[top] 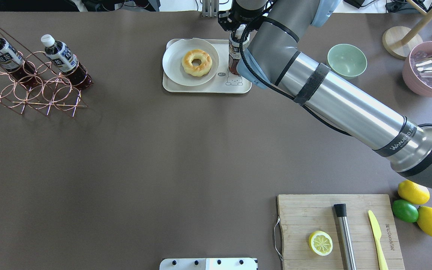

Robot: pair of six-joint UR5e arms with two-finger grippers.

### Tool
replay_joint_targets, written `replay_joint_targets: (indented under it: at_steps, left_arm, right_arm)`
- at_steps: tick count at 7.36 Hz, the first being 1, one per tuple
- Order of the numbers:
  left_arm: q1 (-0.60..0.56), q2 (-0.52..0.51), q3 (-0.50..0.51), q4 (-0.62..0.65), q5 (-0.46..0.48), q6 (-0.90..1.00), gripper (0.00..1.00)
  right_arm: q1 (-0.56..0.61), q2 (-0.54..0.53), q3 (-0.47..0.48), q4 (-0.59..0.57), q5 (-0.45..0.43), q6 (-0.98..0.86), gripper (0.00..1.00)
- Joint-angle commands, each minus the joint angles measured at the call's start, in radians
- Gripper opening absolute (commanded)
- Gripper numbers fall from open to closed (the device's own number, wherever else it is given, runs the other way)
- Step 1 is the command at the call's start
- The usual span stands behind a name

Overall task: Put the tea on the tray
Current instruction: 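Set the bottle down on the tray beside the plate and open the right gripper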

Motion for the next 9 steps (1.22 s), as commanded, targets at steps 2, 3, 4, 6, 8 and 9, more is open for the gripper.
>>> replay_joint_targets:
  at_steps: [2,3,4,6,8,9]
  left_arm:
    - [0.0,-0.002,-0.001,0.001,0.001,-0.003,0.97]
    - [0.002,-0.007,0.008,0.0,0.001,-0.002,0.97]
    - [0.002,-0.007,0.009,0.001,0.001,-0.003,0.97]
    - [0.0,0.002,0.007,0.001,-0.005,-0.002,0.97]
    - [-0.015,0.008,0.06,0.0,-0.005,0.053,0.97]
    - [-0.067,0.007,0.118,0.001,-0.011,0.151,0.97]
  right_arm:
    - [0.015,0.014,0.012,-0.003,0.016,0.003,1.0]
    - [0.058,-0.013,0.076,-0.018,0.087,-0.005,1.0]
    - [0.097,-0.117,0.204,-0.052,0.138,-0.018,1.0]
    - [0.182,-0.419,0.483,-0.105,0.21,-0.185,1.0]
    - [0.327,-0.75,0.65,-0.117,0.26,-0.552,1.0]
    - [0.425,-0.849,0.647,-0.112,0.333,-0.733,1.0]
